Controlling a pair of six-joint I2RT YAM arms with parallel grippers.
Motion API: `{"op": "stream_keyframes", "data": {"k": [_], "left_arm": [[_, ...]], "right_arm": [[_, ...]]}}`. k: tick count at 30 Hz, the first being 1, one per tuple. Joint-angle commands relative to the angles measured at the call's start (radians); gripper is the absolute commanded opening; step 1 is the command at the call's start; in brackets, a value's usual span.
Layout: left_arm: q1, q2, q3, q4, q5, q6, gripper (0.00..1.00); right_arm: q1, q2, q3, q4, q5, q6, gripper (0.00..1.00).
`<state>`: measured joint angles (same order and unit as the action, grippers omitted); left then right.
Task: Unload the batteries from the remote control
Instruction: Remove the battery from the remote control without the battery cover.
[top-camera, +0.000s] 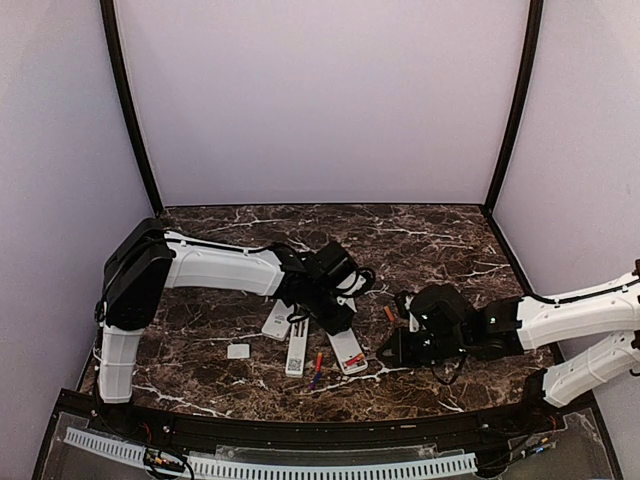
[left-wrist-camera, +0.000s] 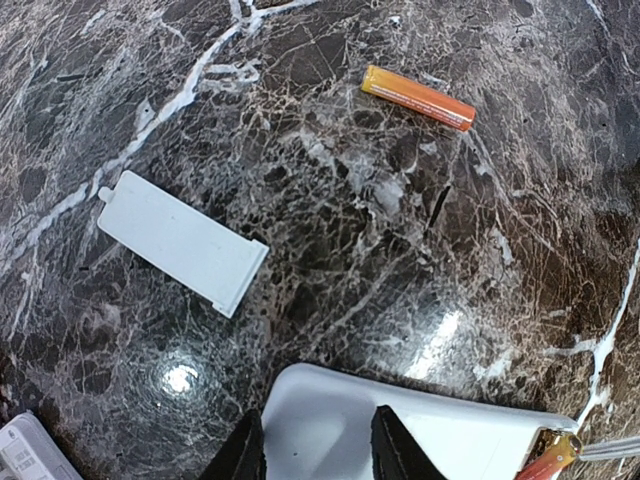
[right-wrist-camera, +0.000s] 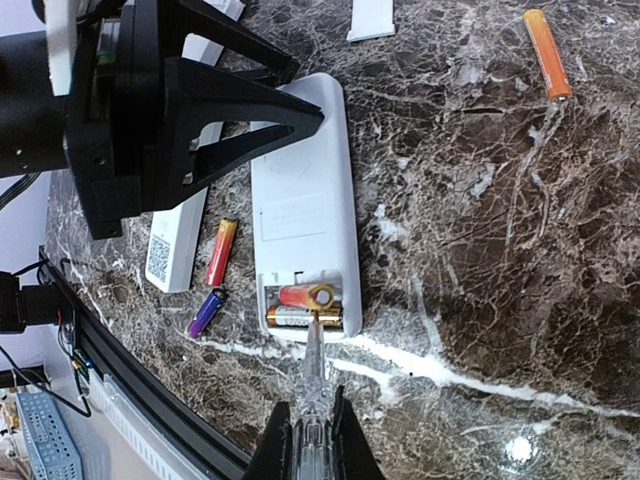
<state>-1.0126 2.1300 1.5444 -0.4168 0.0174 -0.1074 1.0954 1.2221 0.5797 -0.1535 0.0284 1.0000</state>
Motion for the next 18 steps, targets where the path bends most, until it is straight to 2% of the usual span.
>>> {"op": "stream_keyframes", "data": {"k": [1,6,18], "left_arm": [[-0.039,0.099,-0.058,-0.206,0.067,0.014,0.36],[-0.038,0.098,-0.056,-0.208,0.065,0.016,0.36],[-0.038,0.1,-0.047,-0.212,0.063,0.016,0.36]], "right_arm": [[0.01,0.056,-0.008,0.082,0.064,-0.007,0.0],[0.028,0.096,0.008,0.147,0.066,-0.022,0.0],[0.073,0.065,0.055,0.149,0.079,-0.033,0.0]]}}
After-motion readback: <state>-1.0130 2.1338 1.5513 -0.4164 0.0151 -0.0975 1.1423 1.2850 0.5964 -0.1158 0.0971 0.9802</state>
